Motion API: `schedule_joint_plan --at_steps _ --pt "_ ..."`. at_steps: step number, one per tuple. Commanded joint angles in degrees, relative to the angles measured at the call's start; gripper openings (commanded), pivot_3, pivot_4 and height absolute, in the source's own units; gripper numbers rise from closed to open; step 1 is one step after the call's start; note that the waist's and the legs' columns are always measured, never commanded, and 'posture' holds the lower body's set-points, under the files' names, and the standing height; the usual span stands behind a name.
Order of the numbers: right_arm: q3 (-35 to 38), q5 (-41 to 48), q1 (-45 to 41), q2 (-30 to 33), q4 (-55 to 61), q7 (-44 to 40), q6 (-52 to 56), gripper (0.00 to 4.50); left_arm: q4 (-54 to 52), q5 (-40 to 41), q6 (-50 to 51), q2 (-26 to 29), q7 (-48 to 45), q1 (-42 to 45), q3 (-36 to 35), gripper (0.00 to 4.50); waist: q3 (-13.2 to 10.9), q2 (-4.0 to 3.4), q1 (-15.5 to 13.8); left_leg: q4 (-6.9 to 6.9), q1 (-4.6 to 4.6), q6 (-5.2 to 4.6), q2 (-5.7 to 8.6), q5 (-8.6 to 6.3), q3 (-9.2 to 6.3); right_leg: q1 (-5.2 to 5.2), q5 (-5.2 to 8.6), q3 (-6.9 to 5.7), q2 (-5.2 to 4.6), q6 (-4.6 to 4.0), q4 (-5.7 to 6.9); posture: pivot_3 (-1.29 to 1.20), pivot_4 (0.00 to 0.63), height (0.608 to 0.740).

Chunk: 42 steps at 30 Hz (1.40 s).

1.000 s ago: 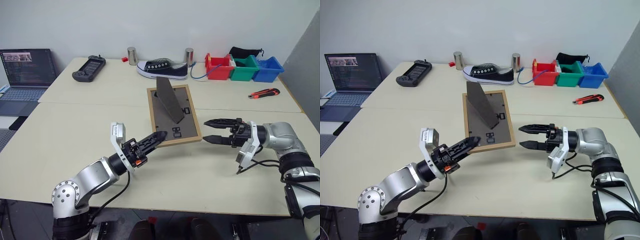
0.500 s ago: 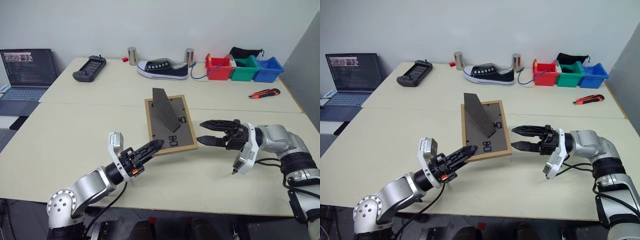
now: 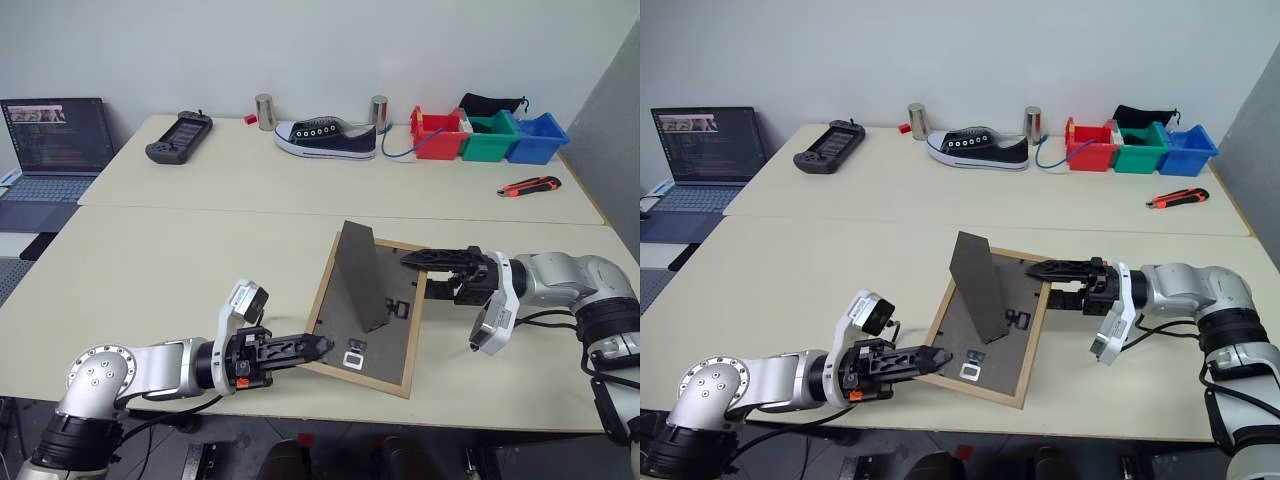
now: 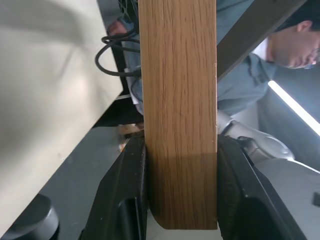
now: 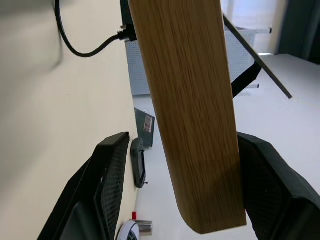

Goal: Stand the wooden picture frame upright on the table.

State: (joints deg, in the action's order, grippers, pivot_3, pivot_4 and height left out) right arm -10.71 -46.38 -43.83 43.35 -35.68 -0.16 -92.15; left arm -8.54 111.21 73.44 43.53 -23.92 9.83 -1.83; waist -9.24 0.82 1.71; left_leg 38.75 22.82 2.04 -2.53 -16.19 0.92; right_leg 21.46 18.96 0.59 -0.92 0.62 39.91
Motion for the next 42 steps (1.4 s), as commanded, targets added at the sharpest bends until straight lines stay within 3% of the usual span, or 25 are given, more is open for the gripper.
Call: schedule_joint_plan --at_steps 1,6,13,26,35,42 --pt "0.4 0.2 2.4 4.4 3.8 3.6 -0.4 3.22 0.3 1.8 -0.4 -1.7 -0.6 1.0 -2.0 1.32 0.0 0.00 -0.1 0.00 0.01 0.00 0.00 0.00 0.00 0.00 0.00 0.00 0.00 0.00 -0.01 0.00 0.150 0.740" --pt "-0.5 3.8 7.1 7.5 10.5 4.2 -0.4 3.22 -0.1 1.8 -1.2 -4.1 2.2 0.2 -3.5 1.32 0.0 0.00 -0.1 -0.01 0.03 -0.01 0.04 0.00 0.00 -0.01 0.02 0.00 -0.06 0.04 -0.02 0.00 0.150 0.740" --pt "-2.2 8.6 10.1 4.2 19.8 -0.6 1.4 3.22 -2.3 1.8 -2.5 -7.4 5.5 -1.6 -3.4 1.32 0.0 -0.02 0.1 -0.02 -0.03 -0.01 -0.01 0.00 -0.06 0.00 0.02 0.09 0.02 0.04 0.04 0.00 0.150 0.740" --pt "-4.8 14.0 10.1 2.3 23.2 -6.3 5.1 3.22 -3.5 1.8 -4.1 -11.4 11.1 -2.2 -4.5 1.32 0.0 -0.02 0.0 0.00 -0.01 -0.01 0.04 0.00 -0.11 -0.03 0.02 0.03 -0.03 0.04 0.02 0.00 0.150 0.740" --pt "-5.6 15.4 10.2 2.1 22.3 -8.4 4.4 1.60 -3.8 1.8 -4.3 -12.4 12.8 -2.3 -4.8 1.32 0.0 -0.02 0.0 0.00 -0.01 -0.01 0.05 -0.01 -0.11 -0.03 0.02 0.03 -0.03 0.04 0.01 0.00 0.150 0.740" --pt "-5.4 15.4 9.2 1.7 20.4 -9.4 4.2 1.54 -4.3 1.8 -4.4 -12.0 13.3 -2.6 -4.8 1.32 0.0 -0.02 0.0 0.00 -0.02 -0.01 0.04 0.00 -0.11 -0.03 0.02 0.02 -0.03 0.04 0.01 0.00 0.150 0.740"
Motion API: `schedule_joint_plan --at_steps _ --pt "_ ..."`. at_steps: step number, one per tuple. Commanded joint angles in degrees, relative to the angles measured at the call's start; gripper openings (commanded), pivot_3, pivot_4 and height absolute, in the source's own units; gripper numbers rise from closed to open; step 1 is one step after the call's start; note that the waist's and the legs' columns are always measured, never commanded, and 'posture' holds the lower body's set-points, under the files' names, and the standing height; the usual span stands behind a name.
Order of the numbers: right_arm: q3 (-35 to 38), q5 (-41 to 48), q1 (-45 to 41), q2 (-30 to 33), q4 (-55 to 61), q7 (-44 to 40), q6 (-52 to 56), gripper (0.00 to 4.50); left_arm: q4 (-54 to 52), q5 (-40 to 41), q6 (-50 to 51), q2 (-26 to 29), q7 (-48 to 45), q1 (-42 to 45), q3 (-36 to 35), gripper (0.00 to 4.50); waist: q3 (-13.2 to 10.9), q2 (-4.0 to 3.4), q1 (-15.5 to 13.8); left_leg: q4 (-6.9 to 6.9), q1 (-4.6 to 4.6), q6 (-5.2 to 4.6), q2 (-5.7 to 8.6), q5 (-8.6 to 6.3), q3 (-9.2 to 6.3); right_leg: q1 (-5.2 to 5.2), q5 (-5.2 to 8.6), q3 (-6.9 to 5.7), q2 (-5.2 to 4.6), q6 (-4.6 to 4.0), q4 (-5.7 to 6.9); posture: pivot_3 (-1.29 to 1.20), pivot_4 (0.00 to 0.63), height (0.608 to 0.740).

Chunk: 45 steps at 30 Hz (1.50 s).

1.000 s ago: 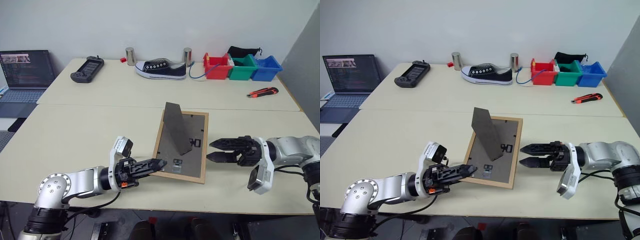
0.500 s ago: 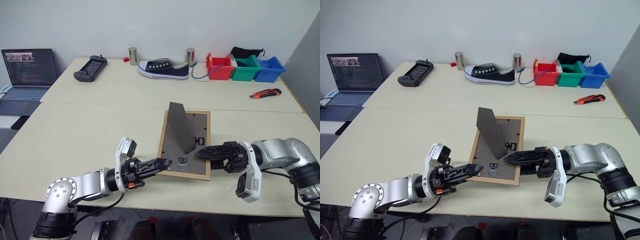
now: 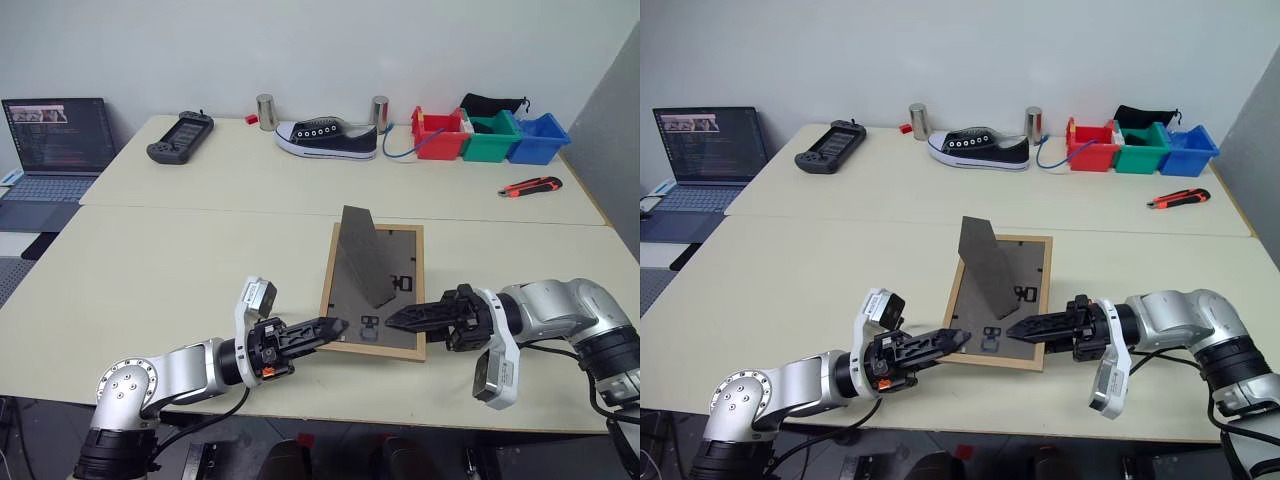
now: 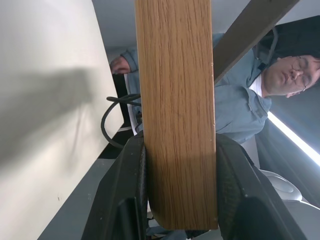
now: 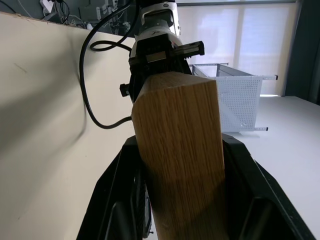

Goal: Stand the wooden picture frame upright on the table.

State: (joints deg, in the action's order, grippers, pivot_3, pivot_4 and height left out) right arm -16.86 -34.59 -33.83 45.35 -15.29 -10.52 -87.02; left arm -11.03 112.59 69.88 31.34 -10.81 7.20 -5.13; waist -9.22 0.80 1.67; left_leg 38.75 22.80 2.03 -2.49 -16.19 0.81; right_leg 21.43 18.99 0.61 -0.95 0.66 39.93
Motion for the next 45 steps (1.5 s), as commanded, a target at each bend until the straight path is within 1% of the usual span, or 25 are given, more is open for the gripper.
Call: schedule_joint_plan --at_steps 1,4,11,13,14,16,19,23,25,30,33,34,37,40,42,43,44,45 --pt "0.9 3.7 -0.8 -0.3 -0.2 0.9 -1.0 1.54 -2.0 0.4 -1.0 0.2 0.5 0.0 -1.5 1.32 0.0 0.00 0.0 0.00 0.00 0.00 0.00 0.00 0.00 0.00 0.00 0.00 0.00 0.00 0.00 0.00 0.150 0.740" --pt "0.9 3.9 -1.2 -0.2 -0.6 0.5 -1.0 1.51 -2.5 0.4 -1.8 -0.1 1.8 -0.2 -1.8 1.32 0.0 0.00 0.0 0.00 0.00 0.00 0.00 0.00 0.00 0.00 0.00 0.01 0.00 0.00 0.00 0.00 0.150 0.740" --pt "1.8 3.1 -2.1 -0.7 -2.1 0.3 -1.3 1.51 -4.2 0.4 -4.8 -1.7 8.5 0.3 -3.0 1.32 0.0 0.01 0.0 0.00 0.00 0.00 0.00 0.00 0.00 -0.02 0.00 0.00 0.00 0.00 -0.01 0.00 0.150 0.740" --pt "1.8 3.0 -2.3 -0.9 -2.6 0.0 -1.3 1.51 -4.2 0.4 -5.3 -2.7 10.2 0.6 -3.5 2.01 0.0 0.00 0.0 0.00 0.00 0.00 0.00 0.00 0.00 -0.02 0.00 0.00 0.00 0.00 -0.01 0.00 0.150 0.740" --pt "1.7 3.0 -2.5 -0.9 -2.9 -0.1 -1.5 1.51 -4.2 0.4 -5.2 -2.9 10.3 0.8 -3.7 2.10 0.0 0.00 0.0 0.00 0.00 0.00 0.00 0.00 0.00 -0.02 0.00 0.01 0.00 0.00 -0.01 0.00 0.150 0.740" --pt "1.8 2.9 -2.7 -1.1 -3.6 -0.3 -1.7 1.51 -4.5 0.4 -5.3 -3.2 10.7 0.9 -3.9 2.55 0.0 0.00 0.0 0.00 0.01 0.00 -0.01 0.00 -0.02 -0.01 0.00 -0.02 0.00 0.00 -0.01 0.00 0.150 0.740" --pt "1.9 2.5 -3.7 -1.6 -5.2 -0.3 -1.9 1.51 -5.3 0.4 -5.6 -3.2 10.8 0.6 -4.4 3.10 0.0 0.01 0.0 0.00 0.01 0.00 0.00 0.00 0.00 -0.02 0.00 0.00 0.00 0.00 -0.03 0.00 0.150 0.740" --pt "1.7 2.2 -4.9 -2.4 -6.8 -0.5 -1.8 1.51 -5.9 0.4 -6.2 -3.5 11.1 0.4 -4.9 3.97 0.0 0.01 0.0 0.00 0.00 0.00 -0.01 0.00 -0.01 -0.02 0.00 -0.01 0.00 0.00 -0.02 0.00 0.150 0.740" --pt "1.6 2.1 -5.5 -2.7 -7.5 -0.6 -1.8 1.51 -6.1 0.4 -5.9 -2.5 10.4 0.3 -5.1 4.46 0.0 0.01 0.0 0.00 0.00 0.00 -0.01 0.00 -0.01 -0.02 0.00 -0.01 0.00 0.00 -0.02 0.00 0.150 0.740" --pt "1.8 2.3 -6.4 -2.6 -9.2 -0.7 -1.8 1.51 -3.7 0.4 -3.0 3.7 4.4 1.2 -8.6 4.48 0.0 0.01 0.0 0.00 0.00 0.00 -0.01 0.00 -0.01 -0.01 0.00 -0.01 0.00 0.00 -0.02 0.00 0.150 0.740" --pt "2.0 2.2 -6.8 -2.1 -10.9 -0.6 -1.5 1.51 -1.8 0.4 -0.5 10.9 -1.7 3.6 -11.7 4.48 0.0 0.01 0.0 -0.01 0.01 0.00 -0.01 0.00 -0.04 -0.01 0.00 -0.06 0.01 0.00 -0.02 0.00 0.150 0.740" --pt "2.2 2.2 -7.1 -1.9 -12.0 -0.5 -1.0 1.51 -1.4 0.4 0.1 14.1 -3.3 5.0 -12.9 4.48 0.0 0.03 0.0 -0.01 0.01 0.00 -0.01 0.00 -0.04 -0.01 0.00 -0.06 0.02 0.00 -0.01 0.00 0.150 0.740" --pt "2.3 2.9 -8.5 -1.6 -15.1 -0.4 0.4 1.51 -1.1 0.4 0.2 20.0 -5.6 8.3 -14.7 4.48 0.0 0.06 0.0 0.00 0.02 0.00 0.01 0.00 -0.04 -0.01 0.00 -0.06 0.00 0.00 -0.03 0.00 0.150 0.740" --pt "-1.0 12.0 -12.3 -1.9 -21.6 -2.9 6.5 1.51 -2.3 -0.5 -1.7 26.1 -4.5 12.3 -15.9 4.48 -0.1 0.11 0.1 0.01 0.03 0.00 0.01 0.00 -0.07 0.00 0.00 -0.09 -0.01 0.00 -0.02 0.00 0.150 0.740" --pt "-3.8 20.9 -14.7 -2.5 -23.3 -7.2 10.8 1.51 -4.0 -2.5 -2.7 27.4 -4.9 12.2 -16.4 4.48 -0.1 0.09 0.2 0.01 0.04 0.00 0.01 0.00 -0.05 0.01 0.00 -0.07 -0.01 0.00 -0.02 0.00 0.150 0.740" --pt "-5.4 26.0 -15.1 -2.7 -23.1 -10.7 13.3 1.51 -4.6 -3.5 -3.1 27.6 -5.4 11.9 -16.6 4.48 -0.1 0.09 0.3 -0.01 0.03 0.00 0.01 0.00 -0.05 0.01 0.00 -0.05 -0.01 0.00 -0.04 0.00 0.150 0.740" --pt "-7.4 34.0 -15.1 -2.6 -20.8 -16.3 17.2 1.51 -4.8 -3.4 -4.0 27.5 -5.3 11.5 -16.9 4.48 -0.1 0.09 0.3 -0.02 0.02 0.00 0.00 0.00 -0.04 0.01 0.00 -0.04 -0.01 0.00 -0.05 0.00 0.150 0.740" --pt "-8.7 39.8 -14.9 -2.5 -19.0 -20.6 20.0 1.51 -4.9 -3.2 -4.5 27.4 -5.2 11.2 -17.0 4.48 -0.1 0.09 0.3 -0.04 0.03 0.00 -0.01 0.00 -0.05 0.01 0.00 -0.05 0.00 -0.01 -0.06 0.00 0.150 0.740"
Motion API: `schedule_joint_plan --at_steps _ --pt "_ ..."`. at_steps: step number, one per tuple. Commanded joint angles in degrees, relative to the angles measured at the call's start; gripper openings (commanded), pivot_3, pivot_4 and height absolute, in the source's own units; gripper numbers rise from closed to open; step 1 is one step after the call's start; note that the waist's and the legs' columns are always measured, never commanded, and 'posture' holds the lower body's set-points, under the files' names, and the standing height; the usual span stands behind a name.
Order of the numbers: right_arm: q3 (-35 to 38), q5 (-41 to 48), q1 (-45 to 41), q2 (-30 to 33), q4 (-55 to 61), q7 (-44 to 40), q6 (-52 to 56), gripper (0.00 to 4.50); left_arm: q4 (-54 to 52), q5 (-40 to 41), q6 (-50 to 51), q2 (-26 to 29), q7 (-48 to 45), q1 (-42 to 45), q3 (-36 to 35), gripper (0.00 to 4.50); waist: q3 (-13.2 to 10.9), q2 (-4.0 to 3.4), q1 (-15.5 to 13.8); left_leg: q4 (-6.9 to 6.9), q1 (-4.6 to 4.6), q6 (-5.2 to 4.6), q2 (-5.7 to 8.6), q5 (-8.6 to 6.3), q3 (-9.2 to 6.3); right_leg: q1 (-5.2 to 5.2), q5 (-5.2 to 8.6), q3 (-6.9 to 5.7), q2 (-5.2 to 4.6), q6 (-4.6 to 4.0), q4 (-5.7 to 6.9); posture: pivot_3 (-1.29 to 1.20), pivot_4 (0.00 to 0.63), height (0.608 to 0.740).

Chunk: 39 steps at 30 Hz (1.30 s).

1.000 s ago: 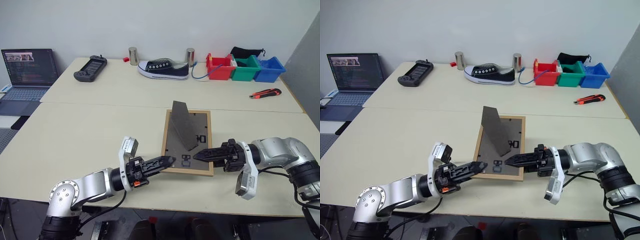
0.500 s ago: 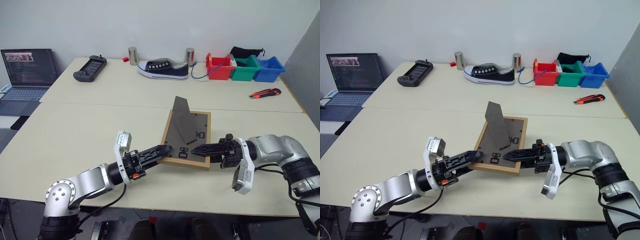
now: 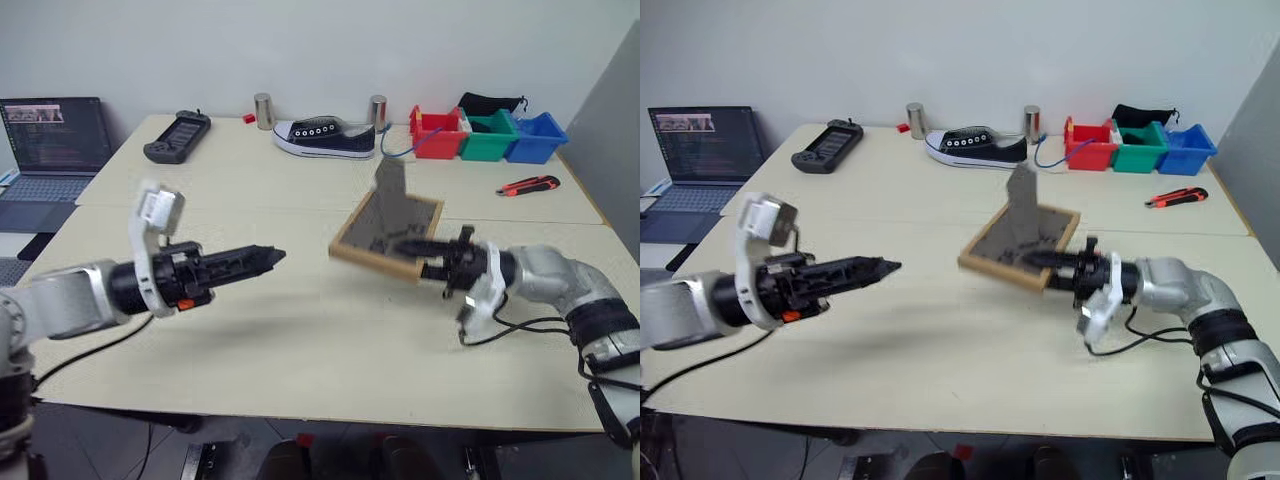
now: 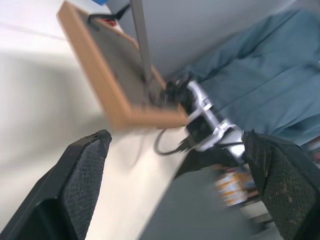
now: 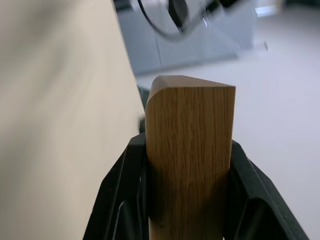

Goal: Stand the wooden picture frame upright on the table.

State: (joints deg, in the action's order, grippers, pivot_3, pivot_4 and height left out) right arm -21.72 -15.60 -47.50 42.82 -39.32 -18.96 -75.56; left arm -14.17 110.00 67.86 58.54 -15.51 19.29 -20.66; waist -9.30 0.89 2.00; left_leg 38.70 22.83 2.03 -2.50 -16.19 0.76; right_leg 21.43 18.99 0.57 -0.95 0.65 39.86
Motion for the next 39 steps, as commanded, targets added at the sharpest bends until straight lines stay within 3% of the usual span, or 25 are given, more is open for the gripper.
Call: schedule_joint_plan --at_steps 1,5,11,16,20,28,39 --pt "-4.4 29.3 -0.6 -0.2 9.3 -19.9 16.4 1.51 -2.4 -2.9 -2.6 0.3 -1.5 -1.7 -2.2 4.48 0.0 0.00 0.0 0.00 0.03 0.00 -0.03 0.00 -0.01 0.02 0.00 -0.02 0.02 0.00 -0.01 0.00 0.150 0.740" --pt "-2.1 48.7 -1.9 -1.2 20.2 -38.4 43.9 1.51 -6.7 -15.1 -5.9 0.7 -5.5 -3.8 -4.0 4.48 0.0 -0.03 -0.1 -0.05 0.11 -0.03 -0.06 -0.02 -0.17 0.03 0.00 -0.08 0.02 -0.01 -0.06 0.00 0.150 0.740" --pt "6.1 60.6 -14.6 -6.8 15.2 -39.3 83.6 1.51 -12.3 -17.9 -11.5 -2.5 -2.6 -5.8 -8.3 4.48 -0.1 -0.05 -0.3 -0.08 0.16 -0.03 -0.01 -0.03 -0.29 0.09 0.00 -0.21 -0.01 -0.02 -0.02 0.00 0.150 0.740" --pt "12.8 61.8 -22.2 -11.6 2.2 -45.1 97.9 1.51 -17.3 -19.5 -15.2 -5.8 1.8 -8.3 -7.9 4.48 -0.1 0.00 -0.6 -0.26 0.16 -0.03 0.02 -0.03 -0.28 0.13 0.00 -0.23 -0.02 -0.01 -0.17 0.00 0.150 0.740" --pt "16.0 58.5 -24.0 -15.5 -5.8 -48.3 100.3 1.51 -17.2 -20.0 -17.5 -7.4 4.5 -7.4 -7.2 4.48 0.0 0.03 -0.7 -0.42 0.19 -0.03 0.05 -0.03 -0.24 0.13 -0.01 -0.20 -0.03 -0.01 -0.35 0.00 0.150 0.740" --pt "20.8 50.7 -24.4 -23.5 -19.2 -48.6 90.6 1.51 -18.9 -23.2 -18.7 -7.9 5.2 -8.9 -6.0 4.48 0.0 0.03 -0.1 -0.63 0.53 -0.01 0.04 -0.02 -0.03 0.70 -0.01 -0.07 -0.04 -0.01 0.00 0.00 0.150 0.740" --pt "22.2 42.6 -17.7 -28.1 -19.2 -52.1 85.3 1.51 -19.9 -26.8 -18.8 -8.4 3.6 -9.9 -3.1 4.48 0.0 0.03 -0.2 -0.64 0.69 0.01 0.02 -0.01 -0.05 0.86 -0.01 -0.11 -0.03 -0.01 0.01 0.00 0.150 0.740"
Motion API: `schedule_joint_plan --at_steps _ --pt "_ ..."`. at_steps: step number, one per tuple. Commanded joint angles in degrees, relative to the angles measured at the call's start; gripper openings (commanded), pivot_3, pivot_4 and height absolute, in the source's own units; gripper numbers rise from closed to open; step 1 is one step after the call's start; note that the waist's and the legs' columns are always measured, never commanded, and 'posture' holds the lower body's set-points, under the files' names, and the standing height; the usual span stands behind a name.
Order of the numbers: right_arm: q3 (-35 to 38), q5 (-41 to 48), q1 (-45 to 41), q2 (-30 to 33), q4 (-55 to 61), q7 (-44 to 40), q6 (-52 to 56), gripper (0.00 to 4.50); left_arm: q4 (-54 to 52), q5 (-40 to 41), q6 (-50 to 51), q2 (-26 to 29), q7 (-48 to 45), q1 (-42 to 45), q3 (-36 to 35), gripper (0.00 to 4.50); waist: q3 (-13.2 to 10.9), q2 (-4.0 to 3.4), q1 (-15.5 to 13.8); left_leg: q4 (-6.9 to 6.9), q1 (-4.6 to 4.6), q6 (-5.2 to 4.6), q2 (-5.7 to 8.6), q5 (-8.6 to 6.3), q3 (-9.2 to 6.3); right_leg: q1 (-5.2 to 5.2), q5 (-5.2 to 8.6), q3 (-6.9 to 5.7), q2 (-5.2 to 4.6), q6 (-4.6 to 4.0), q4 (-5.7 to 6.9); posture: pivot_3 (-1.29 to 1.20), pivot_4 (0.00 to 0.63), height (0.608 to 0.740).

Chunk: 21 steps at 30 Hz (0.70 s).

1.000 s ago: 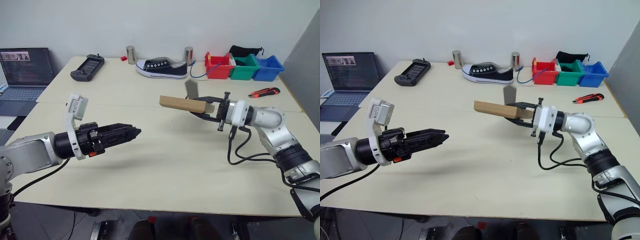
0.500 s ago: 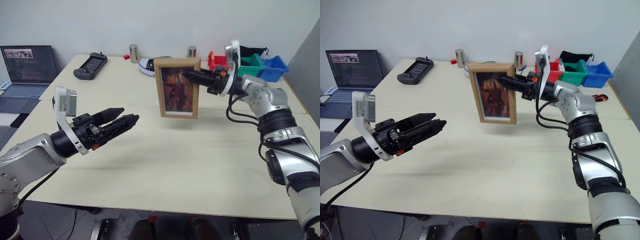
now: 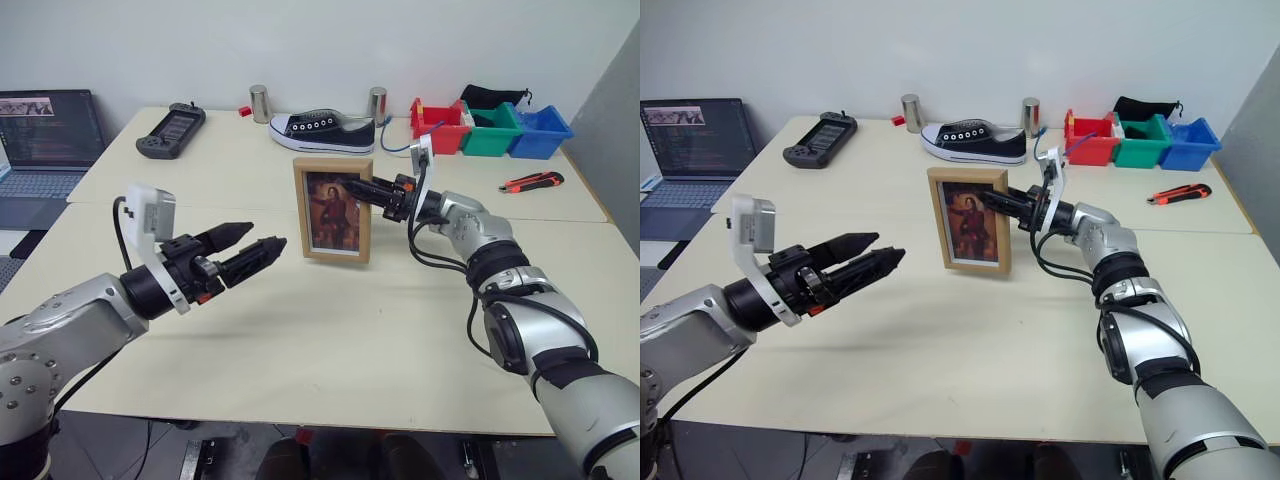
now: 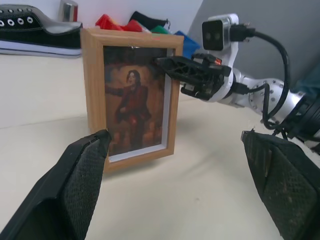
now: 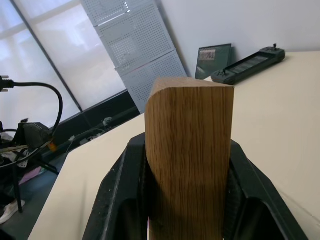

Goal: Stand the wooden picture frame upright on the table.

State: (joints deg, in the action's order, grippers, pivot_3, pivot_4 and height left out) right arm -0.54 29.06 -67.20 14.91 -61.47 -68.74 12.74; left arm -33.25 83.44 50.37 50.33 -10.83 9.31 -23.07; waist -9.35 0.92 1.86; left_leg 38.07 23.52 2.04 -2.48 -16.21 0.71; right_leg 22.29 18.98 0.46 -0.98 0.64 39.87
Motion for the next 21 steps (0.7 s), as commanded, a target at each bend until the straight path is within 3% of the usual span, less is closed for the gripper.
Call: schedule_joint_plan --at_steps 1,14,15,16,21 --pt "0.6 -3.0 3.0 -0.4 3.4 -2.7 -3.9 1.51 -0.6 -0.4 -1.3 -0.2 -1.3 0.0 -0.6 4.48 0.0 0.01 -0.1 0.01 0.00 0.00 0.00 0.00 -0.02 -0.02 0.00 -0.02 0.00 0.00 -0.01 0.00 0.150 0.740" --pt "0.6 -6.9 9.1 1.3 8.5 -4.4 -1.1 1.51 0.7 -2.6 -0.5 0.2 -4.3 0.0 0.3 4.48 0.0 0.01 0.1 0.02 -0.08 0.01 -0.03 0.00 -0.01 -0.05 0.00 0.01 0.05 0.00 0.04 0.00 0.150 0.740" --pt "0.7 -7.1 9.1 1.3 8.7 -4.1 -1.1 2.05 0.8 -2.8 -0.5 0.1 -4.5 0.0 0.4 4.50 0.0 0.01 0.2 0.02 -0.08 0.01 -0.03 0.00 0.00 -0.05 0.00 0.01 0.05 0.00 0.04 0.00 0.150 0.740" --pt "0.9 -7.3 9.1 1.3 8.9 -3.9 -1.1 2.09 0.8 -2.9 -0.5 0.1 -4.6 0.0 0.4 4.50 0.0 0.01 0.2 0.02 -0.10 0.01 -0.03 0.00 0.01 -0.05 0.00 0.02 0.05 0.00 0.04 0.00 0.150 0.740" --pt "1.4 -8.5 8.3 2.2 8.7 -4.8 0.1 3.14 0.7 -3.5 -0.5 -0.2 -5.3 -0.2 0.7 4.50 0.0 0.01 0.1 0.02 -0.11 0.01 -0.03 0.00 0.05 -0.04 0.00 0.07 0.06 0.00 0.04 0.00 0.150 0.740"
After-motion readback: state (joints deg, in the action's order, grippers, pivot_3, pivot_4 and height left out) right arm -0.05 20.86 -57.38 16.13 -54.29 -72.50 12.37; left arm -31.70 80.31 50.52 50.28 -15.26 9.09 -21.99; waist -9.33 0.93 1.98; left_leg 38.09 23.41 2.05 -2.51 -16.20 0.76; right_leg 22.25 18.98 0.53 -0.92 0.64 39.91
